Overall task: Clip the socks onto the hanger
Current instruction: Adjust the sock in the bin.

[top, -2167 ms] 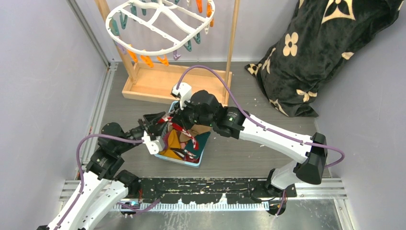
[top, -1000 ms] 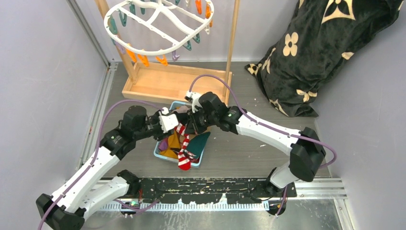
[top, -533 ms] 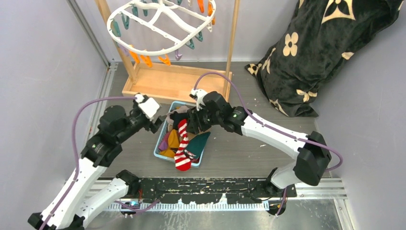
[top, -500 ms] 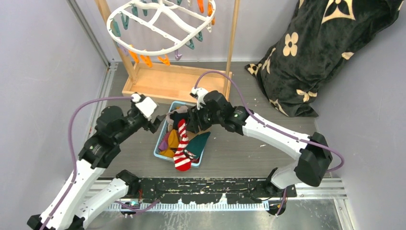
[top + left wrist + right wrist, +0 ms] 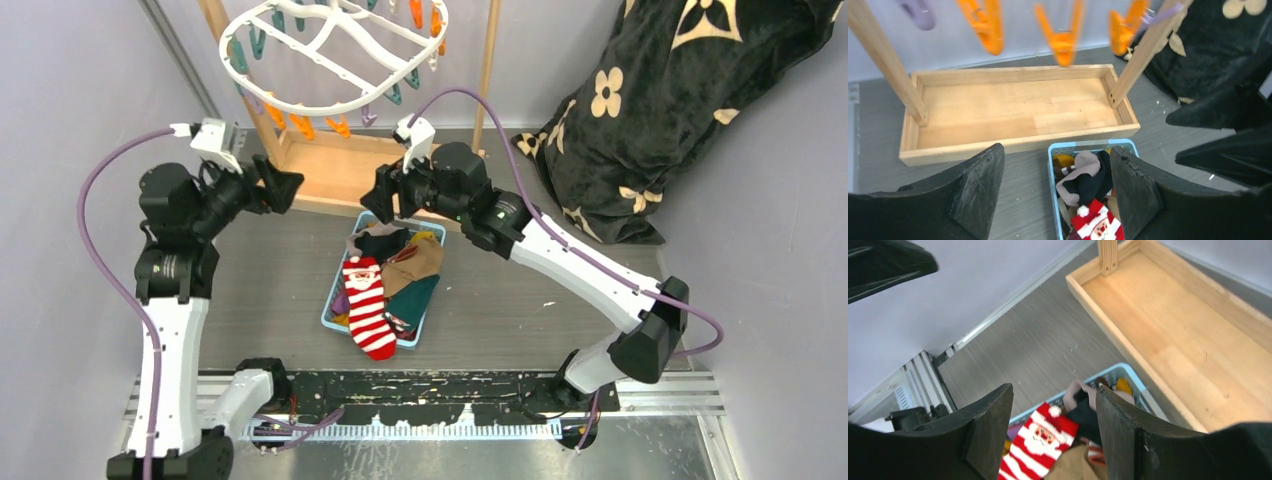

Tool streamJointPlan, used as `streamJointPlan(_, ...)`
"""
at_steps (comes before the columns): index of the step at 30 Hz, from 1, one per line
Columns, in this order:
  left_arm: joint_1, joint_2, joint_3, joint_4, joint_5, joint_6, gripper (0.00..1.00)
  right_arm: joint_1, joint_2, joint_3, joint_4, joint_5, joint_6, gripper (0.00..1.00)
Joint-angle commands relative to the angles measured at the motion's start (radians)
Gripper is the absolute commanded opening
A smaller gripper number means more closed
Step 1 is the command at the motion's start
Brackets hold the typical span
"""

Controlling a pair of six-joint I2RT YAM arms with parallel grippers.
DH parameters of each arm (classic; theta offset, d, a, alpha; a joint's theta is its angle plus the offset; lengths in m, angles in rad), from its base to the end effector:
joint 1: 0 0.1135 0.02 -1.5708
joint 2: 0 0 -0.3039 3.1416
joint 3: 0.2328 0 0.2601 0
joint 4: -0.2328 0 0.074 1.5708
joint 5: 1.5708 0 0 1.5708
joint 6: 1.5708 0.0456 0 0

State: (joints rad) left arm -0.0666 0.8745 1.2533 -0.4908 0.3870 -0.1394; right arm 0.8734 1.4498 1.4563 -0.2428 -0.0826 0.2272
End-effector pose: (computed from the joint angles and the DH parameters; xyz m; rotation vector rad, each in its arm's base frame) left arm 0.1520 -0.0274 0.4830 0.2318 1.6812 -0.4795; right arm 0.2233 0.2723 0.4489 -0.6584 1.7725 0.8451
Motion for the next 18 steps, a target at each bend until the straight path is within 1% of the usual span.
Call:
streamJointPlan(1, 0.158, 0.056, 0.058, -0.009, 0.291, -0.117, 0.76, 0.017, 0.075, 0.081, 0.138, 0.024, -0.066, 0.66)
streamJointPlan(2, 0.161, 0.060, 0.059, -0.004, 0.311, -0.114, 0.76, 0.022, 0.090, 0.094, 0.153, 0.030, -0.075, 0.67)
streamJointPlan(7, 0.168, 0.093, 0.038, 0.098, 0.359, -0.194, 0.76, 0.038, 0.147, 0.127, 0.235, 0.056, -0.108, 0.67)
streamJointPlan(8, 0.169, 0.096, 0.034, 0.117, 0.357, -0.209, 0.75, 0.040, 0.154, 0.129, 0.238, 0.060, -0.112, 0.66)
streamJointPlan(9, 0.169, 0.098, 0.031, 0.129, 0.354, -0.217, 0.75, 0.042, 0.161, 0.128, 0.276, 0.064, -0.119, 0.66)
streamJointPlan(15, 0.168, 0.093, 0.043, 0.136, 0.352, -0.216, 0.79, 0.047, 0.182, 0.104, 0.375, 0.078, -0.133, 0.63)
streamJointPlan(18, 0.169, 0.085, 0.046, 0.149, 0.330, -0.249, 0.81, 0.047, 0.181, 0.067, 0.455, 0.121, -0.139, 0.62)
